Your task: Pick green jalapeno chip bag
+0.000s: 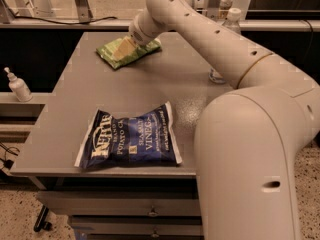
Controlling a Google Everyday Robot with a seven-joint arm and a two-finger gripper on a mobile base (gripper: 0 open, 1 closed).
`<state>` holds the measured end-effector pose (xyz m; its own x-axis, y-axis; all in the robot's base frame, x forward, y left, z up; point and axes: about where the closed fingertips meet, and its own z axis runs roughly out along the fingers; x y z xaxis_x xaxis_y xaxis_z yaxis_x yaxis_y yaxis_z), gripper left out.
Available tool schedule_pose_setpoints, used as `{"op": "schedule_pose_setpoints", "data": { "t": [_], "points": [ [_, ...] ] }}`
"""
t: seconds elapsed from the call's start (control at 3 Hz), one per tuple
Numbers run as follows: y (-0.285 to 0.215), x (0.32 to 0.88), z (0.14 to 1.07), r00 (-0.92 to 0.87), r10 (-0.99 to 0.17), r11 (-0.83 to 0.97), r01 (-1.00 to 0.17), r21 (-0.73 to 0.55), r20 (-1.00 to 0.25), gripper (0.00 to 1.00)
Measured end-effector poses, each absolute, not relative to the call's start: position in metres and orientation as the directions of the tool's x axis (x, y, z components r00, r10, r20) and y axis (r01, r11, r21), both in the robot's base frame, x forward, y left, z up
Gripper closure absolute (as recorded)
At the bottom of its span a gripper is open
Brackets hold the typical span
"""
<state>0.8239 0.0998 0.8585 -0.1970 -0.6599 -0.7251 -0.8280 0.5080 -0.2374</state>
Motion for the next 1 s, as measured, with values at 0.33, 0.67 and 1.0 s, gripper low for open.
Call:
{"op": "schedule_pose_setpoints", "data": {
  "t": [0.33,0.67,1.0],
  "points": [
    [0.0987,0.8261,0.852,-0.224,-0.65,0.526,-0.823,-0.217,-0.726,0.39],
    [0.0962,0.8266,0.8519,-0.237,-0.641,0.538,-0.817,-0.207,-0.73,0.64],
    [0.0941,0.8256,0.8558,-0.237,-0.636,0.543,-0.813,-0.208,-0.735,0.86]
  ]
}}
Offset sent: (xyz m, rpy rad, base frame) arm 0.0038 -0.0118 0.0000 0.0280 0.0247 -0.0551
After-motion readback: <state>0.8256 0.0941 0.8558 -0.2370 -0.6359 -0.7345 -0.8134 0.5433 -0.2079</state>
